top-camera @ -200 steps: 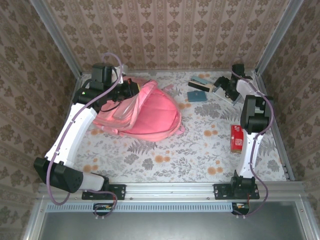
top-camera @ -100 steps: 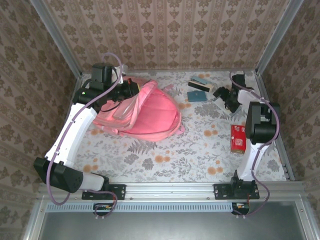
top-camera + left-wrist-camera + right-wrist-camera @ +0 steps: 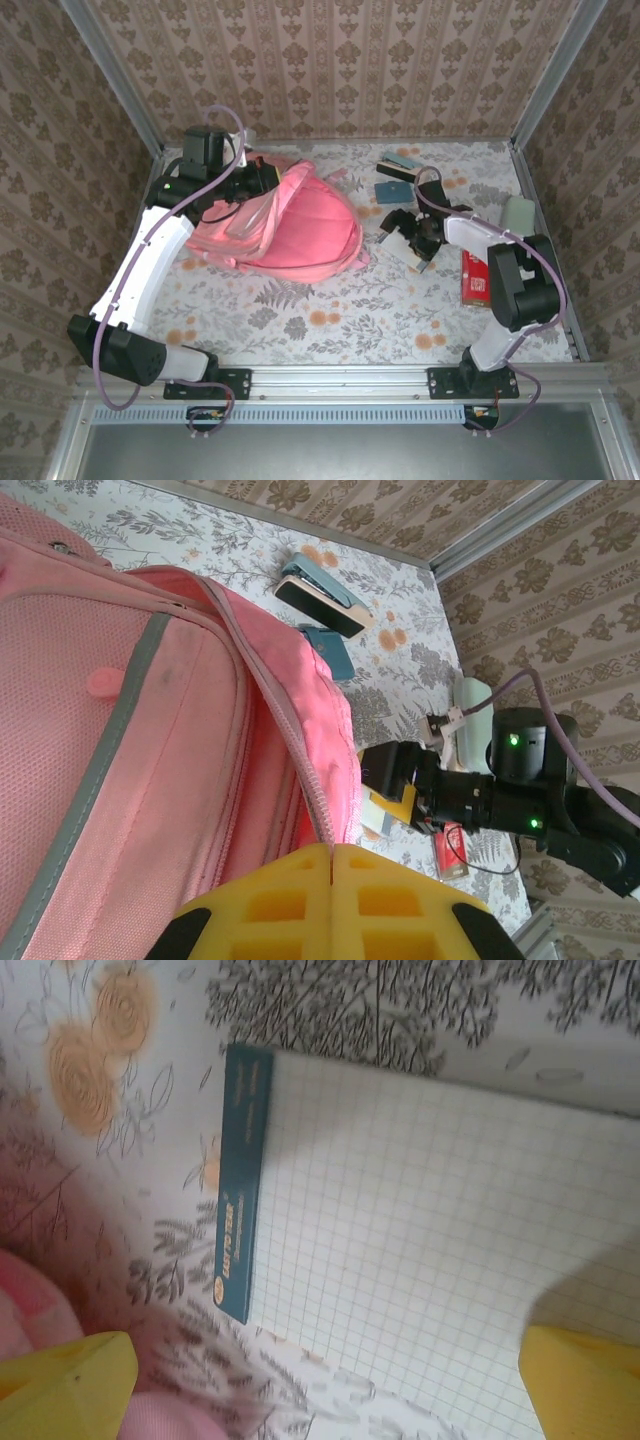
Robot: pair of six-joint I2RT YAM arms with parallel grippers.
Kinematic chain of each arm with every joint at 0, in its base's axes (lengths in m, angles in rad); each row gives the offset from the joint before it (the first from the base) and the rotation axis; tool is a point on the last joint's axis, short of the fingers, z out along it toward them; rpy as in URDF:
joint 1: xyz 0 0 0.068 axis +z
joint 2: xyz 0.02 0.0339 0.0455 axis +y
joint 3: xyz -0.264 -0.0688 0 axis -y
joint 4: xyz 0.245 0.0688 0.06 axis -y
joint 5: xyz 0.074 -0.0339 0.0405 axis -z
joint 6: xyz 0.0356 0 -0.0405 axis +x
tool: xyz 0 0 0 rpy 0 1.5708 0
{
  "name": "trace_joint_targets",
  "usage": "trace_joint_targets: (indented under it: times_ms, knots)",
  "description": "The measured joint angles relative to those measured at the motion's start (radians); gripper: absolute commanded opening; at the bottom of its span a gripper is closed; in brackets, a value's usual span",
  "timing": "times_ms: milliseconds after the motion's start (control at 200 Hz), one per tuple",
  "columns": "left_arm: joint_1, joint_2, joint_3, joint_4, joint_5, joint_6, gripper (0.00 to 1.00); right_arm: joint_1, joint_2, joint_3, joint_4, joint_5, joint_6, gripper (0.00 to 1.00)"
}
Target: Pack the student bag
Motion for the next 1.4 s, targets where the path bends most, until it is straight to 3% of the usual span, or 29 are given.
trace_joint_targets:
  times_ms: [240,475,680,1090,1255,1400]
  knots:
    - [0.0,-0.008,-0.032,0.016,0.004,-0.001,0.0,-0.1,-0.031,0.058,-0.09,0.036,-0.142,0.96]
    - [0.0,-0.025,-0.047,0.021,0.004,-0.008,0.0,-0.143,0.124,0.203,-0.132,0.042,-0.32,0.94]
    - [0.0,-0.025,-0.047,0.021,0.006,-0.008,0.0,-0.142,0.217,0.233,-0.137,0.014,-0.369,0.85]
    - [0.0,-0.014,-0.047,0.026,0.011,-0.008,0.0,-0.068,-0.003,-0.074,-0.085,-0.012,-0.328,0.77]
    - [-0.001,0.0,-0.047,0.029,0.016,-0.008,0.0,0.014,-0.059,-0.137,-0.08,0.003,-0.306,0.77]
    - [-0.001,0.003,-0.047,0.029,0.022,-0.008,0.0,0.026,-0.072,-0.153,-0.073,0.014,-0.291,0.79]
